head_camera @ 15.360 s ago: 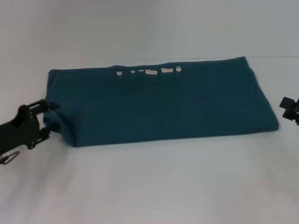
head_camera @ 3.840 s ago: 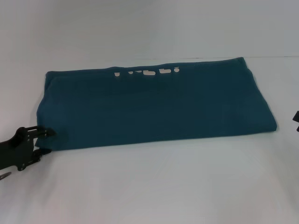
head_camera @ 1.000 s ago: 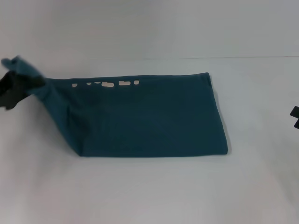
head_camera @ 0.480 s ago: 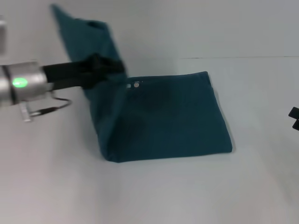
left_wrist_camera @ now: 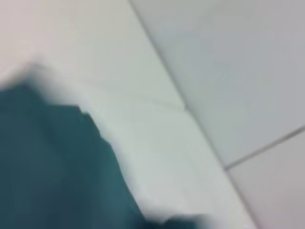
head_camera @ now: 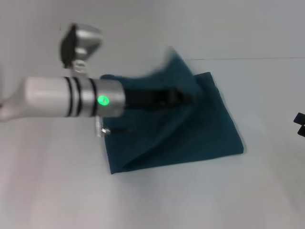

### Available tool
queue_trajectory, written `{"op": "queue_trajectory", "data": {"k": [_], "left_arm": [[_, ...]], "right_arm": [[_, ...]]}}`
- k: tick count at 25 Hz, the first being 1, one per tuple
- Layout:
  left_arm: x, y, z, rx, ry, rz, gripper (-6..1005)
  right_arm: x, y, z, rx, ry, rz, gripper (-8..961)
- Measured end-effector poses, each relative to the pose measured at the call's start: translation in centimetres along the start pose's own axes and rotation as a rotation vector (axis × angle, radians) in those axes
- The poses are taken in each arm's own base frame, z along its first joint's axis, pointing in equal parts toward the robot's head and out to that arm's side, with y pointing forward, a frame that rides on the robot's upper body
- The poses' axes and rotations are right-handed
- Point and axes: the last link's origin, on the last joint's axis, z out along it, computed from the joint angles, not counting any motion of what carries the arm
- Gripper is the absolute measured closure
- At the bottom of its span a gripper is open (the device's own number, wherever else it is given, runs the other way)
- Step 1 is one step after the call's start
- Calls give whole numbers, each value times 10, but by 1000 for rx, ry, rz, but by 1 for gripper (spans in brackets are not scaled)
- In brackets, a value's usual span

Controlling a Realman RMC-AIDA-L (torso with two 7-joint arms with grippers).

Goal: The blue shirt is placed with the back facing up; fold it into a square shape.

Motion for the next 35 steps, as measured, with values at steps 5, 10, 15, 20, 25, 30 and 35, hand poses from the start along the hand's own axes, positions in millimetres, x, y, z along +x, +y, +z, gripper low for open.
{"op": "queue_trajectory", "data": {"k": [5,10,15,20,25,30,35], "left_arm": [[-7,12,19,-7,-72,51,866],[1,20,-11,-124,0,74,730],[1,-15,-76,-85,162,-91,555],[-12,-43,-117,-62,223,-245,317],[-33,-62,-149,-38,282,-320,138],[-42,-67,-154,-11,271,-335,92],[-43,-66,-149,-15,259,-320,94]], "right_arm": [[0,0,-1,0,2,1,270],[1,-3,-4,13,7,2,271],[-2,-1,0,25,50,-11,271],[-15,15,24,50,209,-47,272],[-25,34,53,76,330,-88,270],[-39,61,89,128,426,-123,270],[-48,82,119,175,457,-138,271]]}}
